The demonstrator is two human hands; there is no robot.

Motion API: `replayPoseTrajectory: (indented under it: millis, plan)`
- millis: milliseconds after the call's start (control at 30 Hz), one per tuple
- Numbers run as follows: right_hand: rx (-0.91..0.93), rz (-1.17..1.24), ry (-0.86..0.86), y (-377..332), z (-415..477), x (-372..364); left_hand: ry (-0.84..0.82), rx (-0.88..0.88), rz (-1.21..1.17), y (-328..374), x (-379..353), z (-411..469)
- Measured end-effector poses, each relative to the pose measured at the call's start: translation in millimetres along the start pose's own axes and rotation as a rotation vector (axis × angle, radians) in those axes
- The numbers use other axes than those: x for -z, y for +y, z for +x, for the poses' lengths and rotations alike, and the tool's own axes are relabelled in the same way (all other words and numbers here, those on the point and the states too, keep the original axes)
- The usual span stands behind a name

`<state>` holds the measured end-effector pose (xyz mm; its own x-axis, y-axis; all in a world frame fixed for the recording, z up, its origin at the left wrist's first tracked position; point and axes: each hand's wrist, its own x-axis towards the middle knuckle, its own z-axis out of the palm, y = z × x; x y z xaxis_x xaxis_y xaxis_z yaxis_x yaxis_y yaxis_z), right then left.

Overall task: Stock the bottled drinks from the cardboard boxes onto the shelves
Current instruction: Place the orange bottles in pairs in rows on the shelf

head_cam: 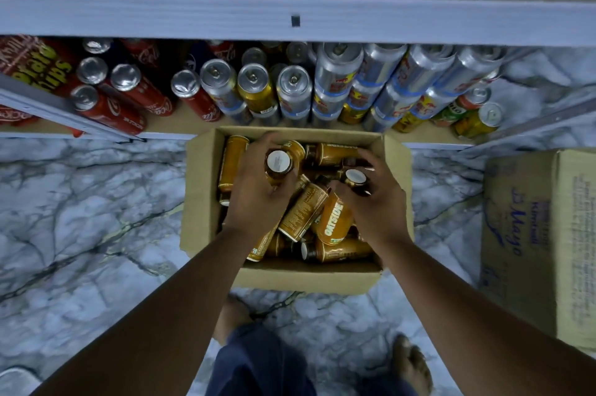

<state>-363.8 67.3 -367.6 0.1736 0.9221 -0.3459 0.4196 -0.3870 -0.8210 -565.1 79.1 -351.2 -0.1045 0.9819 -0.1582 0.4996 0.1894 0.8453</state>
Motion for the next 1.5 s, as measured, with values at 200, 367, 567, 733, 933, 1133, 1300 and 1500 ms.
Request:
replayPoseTrajectory:
  millis: [200, 367, 567, 733, 933, 1133, 1300, 1500]
  plan:
    - [0.12, 0.084, 0.021, -72.4, -12.1, 50.1, 0.073, 0.034, -0.036, 61.9, 37.9, -13.4]
    - [0.232, 0.142, -0.001, -142.6, -30.1, 95.1, 0.135, -0.023, -0.055, 135.9, 72.9, -29.1]
    - [0.38, 0.17, 0.014, -228.8, -74.4, 151.1, 0.22, -0.123, -0.11, 234.1, 118.7, -55.6]
    - [0.464, 0.237, 0.021, -309.9, -122.1, 207.4, 0.295, -0.188, -0.173, 334.6, 159.8, -83.4]
    - [0.618, 0.211, 0.086, -407.0, -171.6, 280.4, 0.408, -0.296, -0.2, 450.6, 207.4, -120.7]
    - [0.725, 0.298, 0.131, -497.6, -217.9, 344.4, 0.539, -0.409, -0.225, 553.2, 252.8, -148.7]
    - [0.816, 0.326, 0.153, -572.4, -240.7, 384.3, 0.581, -0.492, -0.271, 624.9, 295.2, -150.1]
    - [0.877, 0.321, 0.171, -663.9, -236.5, 406.5, 0.681, -0.575, -0.185, 690.1, 358.3, -119.3]
